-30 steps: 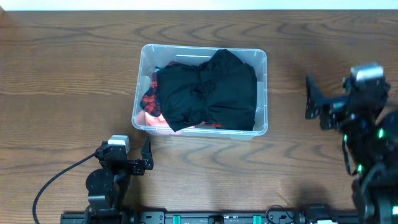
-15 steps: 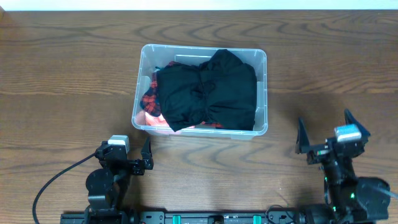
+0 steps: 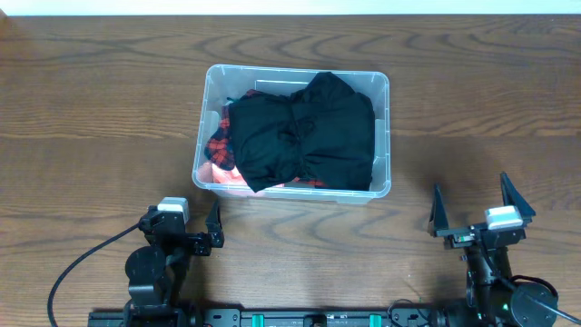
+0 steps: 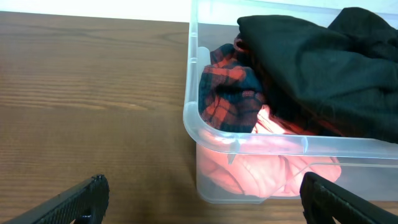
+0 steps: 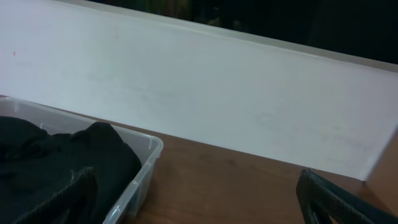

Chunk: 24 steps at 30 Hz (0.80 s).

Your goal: Pack container

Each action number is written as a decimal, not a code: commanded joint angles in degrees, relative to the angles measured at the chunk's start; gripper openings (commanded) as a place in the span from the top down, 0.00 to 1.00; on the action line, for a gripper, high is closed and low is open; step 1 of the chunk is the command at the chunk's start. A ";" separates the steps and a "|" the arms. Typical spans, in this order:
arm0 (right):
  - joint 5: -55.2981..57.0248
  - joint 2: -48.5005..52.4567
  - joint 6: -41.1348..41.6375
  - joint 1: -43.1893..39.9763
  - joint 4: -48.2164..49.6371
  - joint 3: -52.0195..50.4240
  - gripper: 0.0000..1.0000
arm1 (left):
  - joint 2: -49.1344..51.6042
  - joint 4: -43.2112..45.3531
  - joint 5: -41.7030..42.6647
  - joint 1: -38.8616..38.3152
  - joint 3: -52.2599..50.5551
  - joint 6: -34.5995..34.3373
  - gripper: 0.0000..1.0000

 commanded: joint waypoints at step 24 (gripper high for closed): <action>-1.51 -0.55 6.69 -0.28 5.49 -16.11 0.01 | 0.07 -0.13 -0.68 -0.17 -1.22 0.50 0.02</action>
